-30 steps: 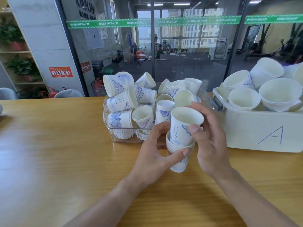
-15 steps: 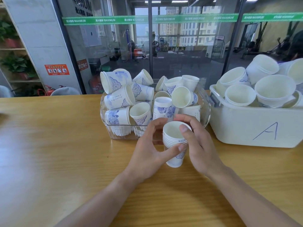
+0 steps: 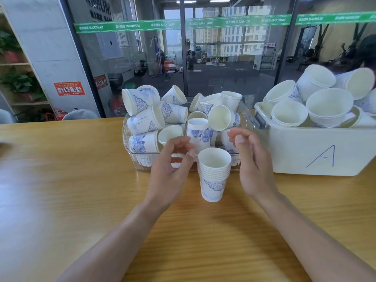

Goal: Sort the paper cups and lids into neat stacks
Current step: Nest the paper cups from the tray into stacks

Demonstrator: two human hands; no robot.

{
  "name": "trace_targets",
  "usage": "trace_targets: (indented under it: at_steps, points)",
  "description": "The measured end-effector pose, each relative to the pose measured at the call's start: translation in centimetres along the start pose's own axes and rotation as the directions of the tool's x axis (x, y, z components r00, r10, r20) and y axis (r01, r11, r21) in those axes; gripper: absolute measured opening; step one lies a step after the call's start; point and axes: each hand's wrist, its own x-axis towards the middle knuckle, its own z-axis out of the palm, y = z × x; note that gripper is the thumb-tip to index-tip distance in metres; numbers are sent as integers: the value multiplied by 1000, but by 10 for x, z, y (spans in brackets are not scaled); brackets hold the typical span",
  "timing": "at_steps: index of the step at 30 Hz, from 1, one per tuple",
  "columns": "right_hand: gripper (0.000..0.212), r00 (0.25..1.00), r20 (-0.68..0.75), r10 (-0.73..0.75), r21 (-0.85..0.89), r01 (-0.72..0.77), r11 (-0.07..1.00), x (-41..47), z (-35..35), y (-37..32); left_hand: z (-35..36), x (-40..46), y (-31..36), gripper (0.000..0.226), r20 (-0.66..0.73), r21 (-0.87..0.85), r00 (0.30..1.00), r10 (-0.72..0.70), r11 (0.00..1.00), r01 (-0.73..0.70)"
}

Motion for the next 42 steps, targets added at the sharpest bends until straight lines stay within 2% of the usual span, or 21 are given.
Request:
trace_targets:
  at_steps: [3, 6, 9, 11, 16, 20, 23, 26, 30, 35, 38, 42]
  points:
    - [26, 995, 8, -100, -213, 99, 972, 16, -9, -1, -7, 9, 5, 31, -20, 85, 998, 63, 995, -61]
    - [34, 977, 106, -184, -424, 212, 881, 35, -14, -4, -13, 24, 12, 32, 4, 187, 988, 157, 970, -155]
    - [47, 959, 225, -170, -603, 274, 749, 56, -15, -10, -17, 42, 17, 38, 52, 341, 976, 211, 915, -216]
    - [59, 941, 310, -138, -682, 321, 658, 70, -14, -13, -17, 56, 20, 49, 132, 454, 974, 186, 862, -226]
    - [85, 893, 441, 91, -783, 334, 526, 93, -6, -18, -10, 81, 28, 74, 315, 644, 948, -41, 743, -182]
    - [84, 882, 462, 91, -779, 355, 516, 98, -3, -15, -2, 84, 28, 74, 338, 709, 936, -99, 681, -184]
    - [79, 902, 428, 53, -780, 339, 526, 99, -2, -10, -2, 83, 25, 78, 295, 671, 952, -84, 728, -144]
    - [79, 927, 376, 6, -752, 301, 587, 97, -4, -7, -5, 78, 21, 80, 229, 503, 972, -51, 861, -74]
    - [78, 976, 191, -101, -606, 199, 770, 84, -7, -12, -11, 68, 19, 73, 117, 288, 993, -20, 958, -15]
    - [70, 969, 38, -245, -337, 243, 910, 48, -11, -20, -16, 50, 15, 74, 55, 44, 998, 3, 999, -5]
    - [65, 978, 5, -209, -146, 208, 967, 28, -8, -20, -15, 40, 15, 68, -30, -57, 999, -34, 998, 32]
    - [70, 992, -21, -126, 51, 127, 991, 9, 1, -15, -14, 28, 12, 51, -112, -145, 993, -47, 989, 31]
